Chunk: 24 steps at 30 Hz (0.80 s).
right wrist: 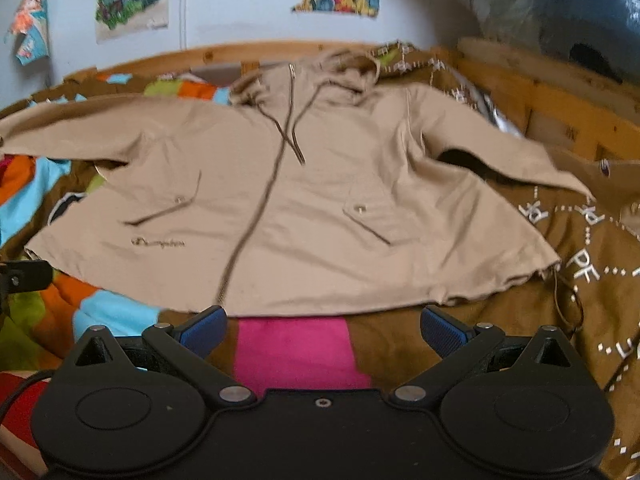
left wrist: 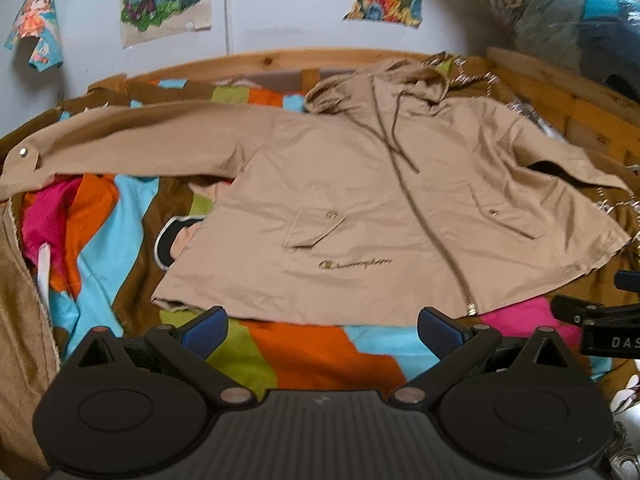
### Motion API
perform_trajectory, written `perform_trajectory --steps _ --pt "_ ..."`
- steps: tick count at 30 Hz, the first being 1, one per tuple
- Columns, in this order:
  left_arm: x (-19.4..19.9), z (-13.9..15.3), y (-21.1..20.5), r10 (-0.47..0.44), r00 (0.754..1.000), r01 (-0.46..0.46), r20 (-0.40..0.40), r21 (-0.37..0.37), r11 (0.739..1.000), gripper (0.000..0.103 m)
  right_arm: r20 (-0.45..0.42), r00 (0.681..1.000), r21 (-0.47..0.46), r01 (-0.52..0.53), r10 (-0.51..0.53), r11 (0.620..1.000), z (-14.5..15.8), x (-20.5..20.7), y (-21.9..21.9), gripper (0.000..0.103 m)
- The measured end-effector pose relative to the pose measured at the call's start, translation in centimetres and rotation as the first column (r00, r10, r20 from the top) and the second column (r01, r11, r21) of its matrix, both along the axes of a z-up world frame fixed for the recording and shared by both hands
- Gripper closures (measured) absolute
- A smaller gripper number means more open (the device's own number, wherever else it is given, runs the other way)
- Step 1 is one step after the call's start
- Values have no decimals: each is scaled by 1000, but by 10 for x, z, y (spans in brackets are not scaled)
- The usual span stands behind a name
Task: Fold large clothes
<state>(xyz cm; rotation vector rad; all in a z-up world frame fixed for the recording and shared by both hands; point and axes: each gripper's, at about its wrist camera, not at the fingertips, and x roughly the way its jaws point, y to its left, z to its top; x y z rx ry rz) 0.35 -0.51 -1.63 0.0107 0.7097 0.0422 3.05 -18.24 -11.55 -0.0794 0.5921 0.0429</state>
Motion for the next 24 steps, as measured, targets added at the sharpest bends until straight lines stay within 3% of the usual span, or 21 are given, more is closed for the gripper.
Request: perform_trajectory --steps 5,9,17,24 --pt "17 0 5 40 997 -38 -69 29 999 1 -93 996 13 4 -3 1000 3 18 -8 1" --pt "32 9 11 28 998 -26 -47 45 999 1 -164 986 17 3 0 1000 15 38 -18 1" --pt "82 27 7 -52 999 52 0 50 997 1 -136 990 -62 30 -38 998 41 77 -35 1" --pt "140 21 -11 -51 999 51 -4 -35 998 1 -98 989 -61 106 -112 992 42 111 -65 1"
